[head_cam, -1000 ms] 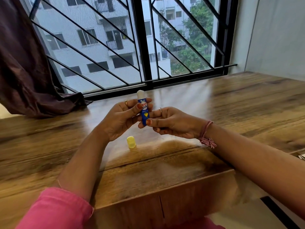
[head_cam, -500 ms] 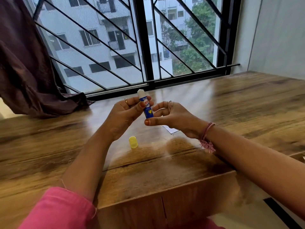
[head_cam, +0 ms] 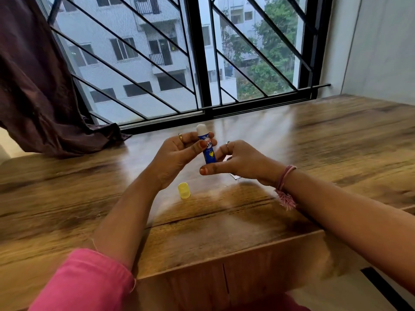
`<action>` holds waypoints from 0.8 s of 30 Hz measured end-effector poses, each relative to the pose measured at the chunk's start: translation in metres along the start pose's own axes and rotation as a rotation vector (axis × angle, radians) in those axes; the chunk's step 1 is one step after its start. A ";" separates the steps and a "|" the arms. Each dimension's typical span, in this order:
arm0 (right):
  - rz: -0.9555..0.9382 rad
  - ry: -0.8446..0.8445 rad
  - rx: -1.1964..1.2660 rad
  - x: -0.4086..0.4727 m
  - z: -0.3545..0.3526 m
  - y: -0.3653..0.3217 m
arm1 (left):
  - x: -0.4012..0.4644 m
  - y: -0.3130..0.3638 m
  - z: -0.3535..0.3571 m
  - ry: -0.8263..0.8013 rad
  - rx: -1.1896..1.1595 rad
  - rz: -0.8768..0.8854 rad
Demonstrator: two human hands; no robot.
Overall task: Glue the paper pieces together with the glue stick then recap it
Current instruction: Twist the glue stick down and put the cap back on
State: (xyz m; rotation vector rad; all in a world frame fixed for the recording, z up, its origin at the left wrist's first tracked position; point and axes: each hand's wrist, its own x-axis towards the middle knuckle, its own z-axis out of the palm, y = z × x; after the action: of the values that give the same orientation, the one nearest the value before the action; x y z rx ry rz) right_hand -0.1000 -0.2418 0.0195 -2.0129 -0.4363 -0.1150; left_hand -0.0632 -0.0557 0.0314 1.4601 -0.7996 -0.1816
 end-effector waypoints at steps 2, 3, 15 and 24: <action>-0.027 0.047 -0.044 0.001 0.004 0.002 | 0.000 -0.001 0.000 -0.003 -0.005 -0.007; -0.045 0.046 -0.068 0.001 0.006 0.002 | 0.000 -0.001 0.000 -0.008 -0.012 -0.011; -0.023 -0.052 0.047 -0.006 0.003 -0.003 | -0.002 0.001 -0.003 -0.044 -0.033 -0.009; -0.024 -0.032 -0.020 -0.004 0.006 -0.001 | -0.001 0.000 -0.003 -0.054 -0.049 -0.012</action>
State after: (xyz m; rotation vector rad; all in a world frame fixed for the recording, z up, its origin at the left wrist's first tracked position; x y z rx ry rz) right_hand -0.1046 -0.2367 0.0167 -2.0324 -0.4817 -0.1022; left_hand -0.0619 -0.0529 0.0311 1.4191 -0.8254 -0.2490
